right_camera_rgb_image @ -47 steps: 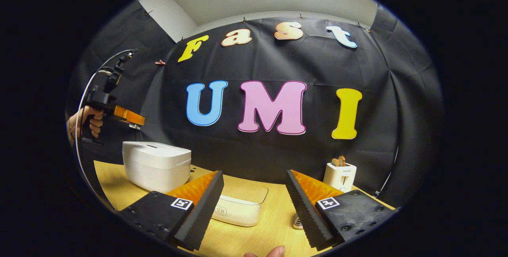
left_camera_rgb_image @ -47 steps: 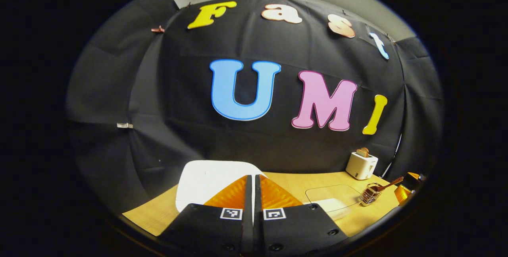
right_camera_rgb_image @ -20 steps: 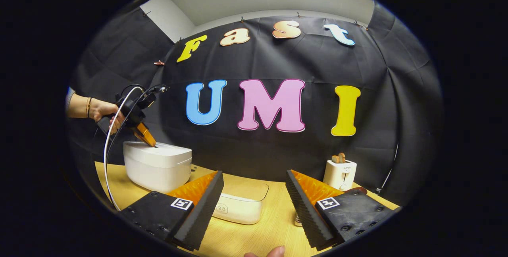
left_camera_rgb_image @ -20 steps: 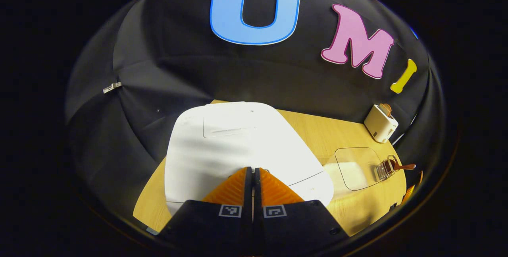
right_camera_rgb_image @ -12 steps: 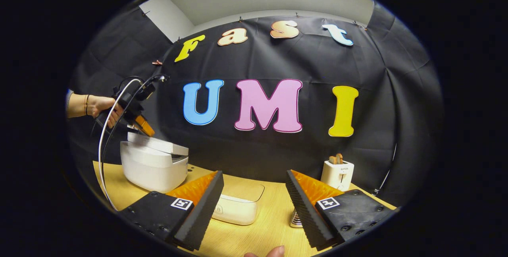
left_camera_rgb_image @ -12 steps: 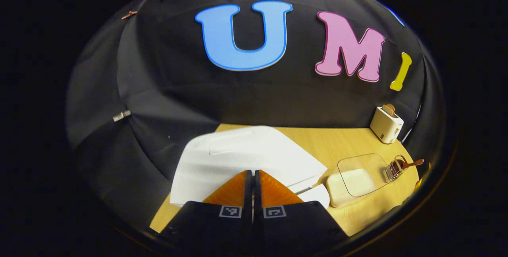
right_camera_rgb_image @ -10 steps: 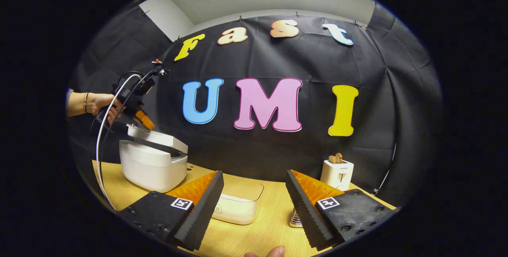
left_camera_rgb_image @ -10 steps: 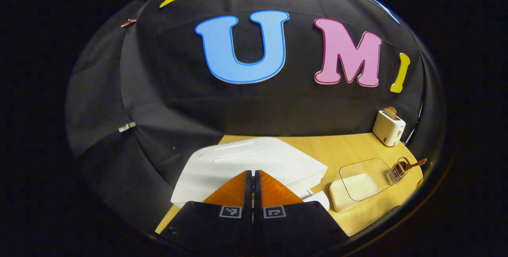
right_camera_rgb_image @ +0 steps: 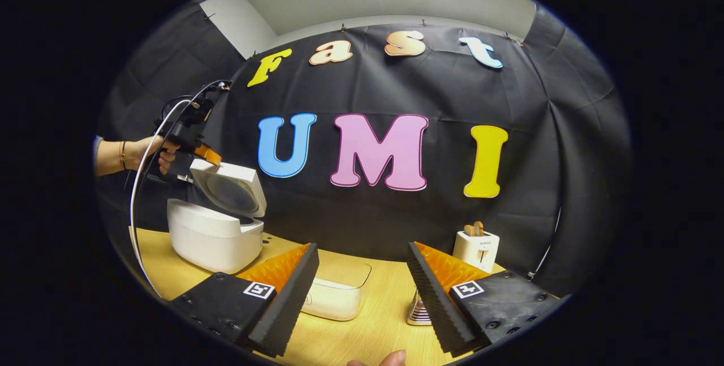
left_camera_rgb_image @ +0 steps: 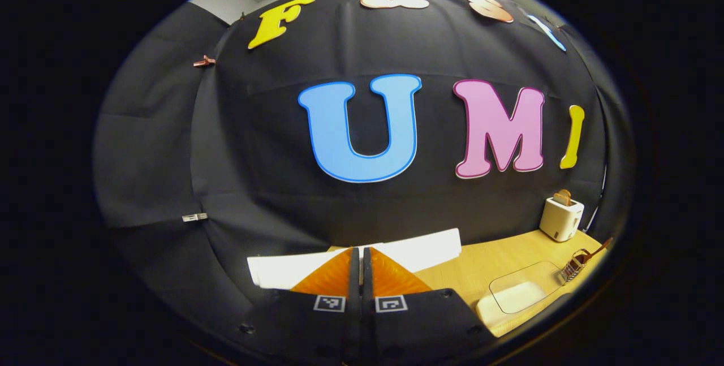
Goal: Close the left gripper, press the button to open the rice cooker; take a wooden spoon from the chopstick holder with the right hand, scoop a spoonful of rice and pour it into the rice cooker, then put the wooden spoon back into the chopstick holder.
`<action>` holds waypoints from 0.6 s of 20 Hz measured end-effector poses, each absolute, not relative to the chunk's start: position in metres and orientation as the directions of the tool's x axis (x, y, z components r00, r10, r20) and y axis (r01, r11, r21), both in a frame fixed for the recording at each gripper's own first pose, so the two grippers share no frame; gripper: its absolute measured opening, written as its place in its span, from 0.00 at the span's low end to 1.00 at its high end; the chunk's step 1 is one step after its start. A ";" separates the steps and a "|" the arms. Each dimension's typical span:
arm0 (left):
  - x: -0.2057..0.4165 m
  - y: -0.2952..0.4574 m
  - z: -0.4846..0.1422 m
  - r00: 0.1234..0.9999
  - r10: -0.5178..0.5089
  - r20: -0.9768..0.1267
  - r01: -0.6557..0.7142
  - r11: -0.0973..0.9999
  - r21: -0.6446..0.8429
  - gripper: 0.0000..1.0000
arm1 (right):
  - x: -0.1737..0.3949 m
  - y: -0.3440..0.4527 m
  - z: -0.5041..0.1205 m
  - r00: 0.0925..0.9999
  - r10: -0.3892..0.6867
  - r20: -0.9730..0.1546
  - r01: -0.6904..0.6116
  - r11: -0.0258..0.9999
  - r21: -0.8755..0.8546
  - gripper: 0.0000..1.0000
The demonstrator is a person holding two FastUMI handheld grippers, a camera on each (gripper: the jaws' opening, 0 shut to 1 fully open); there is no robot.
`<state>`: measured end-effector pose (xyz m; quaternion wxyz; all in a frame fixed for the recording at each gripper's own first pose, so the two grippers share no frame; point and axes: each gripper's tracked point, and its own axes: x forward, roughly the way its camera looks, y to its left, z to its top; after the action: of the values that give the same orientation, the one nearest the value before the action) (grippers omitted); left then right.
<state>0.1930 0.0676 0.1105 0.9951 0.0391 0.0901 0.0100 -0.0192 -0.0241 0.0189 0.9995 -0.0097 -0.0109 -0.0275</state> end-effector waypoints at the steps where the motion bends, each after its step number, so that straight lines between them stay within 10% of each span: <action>1: 0.190 0.066 0.113 0.987 0.015 -0.163 -0.006 0.998 0.057 0.05 | -0.019 -0.024 0.019 0.998 -0.053 0.017 0.053 0.998 -0.020 0.97; 12: 0.107 0.059 0.134 1.000 -0.006 0.015 0.008 0.991 -0.134 0.05 | -0.023 -0.068 0.050 0.994 -0.111 0.008 0.111 0.994 -0.002 0.98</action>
<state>0.1066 0.0595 0.1345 0.9977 -0.0673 -0.0074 -0.0036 -0.0230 -0.0682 0.0503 0.9984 -0.0012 -0.0042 -0.0555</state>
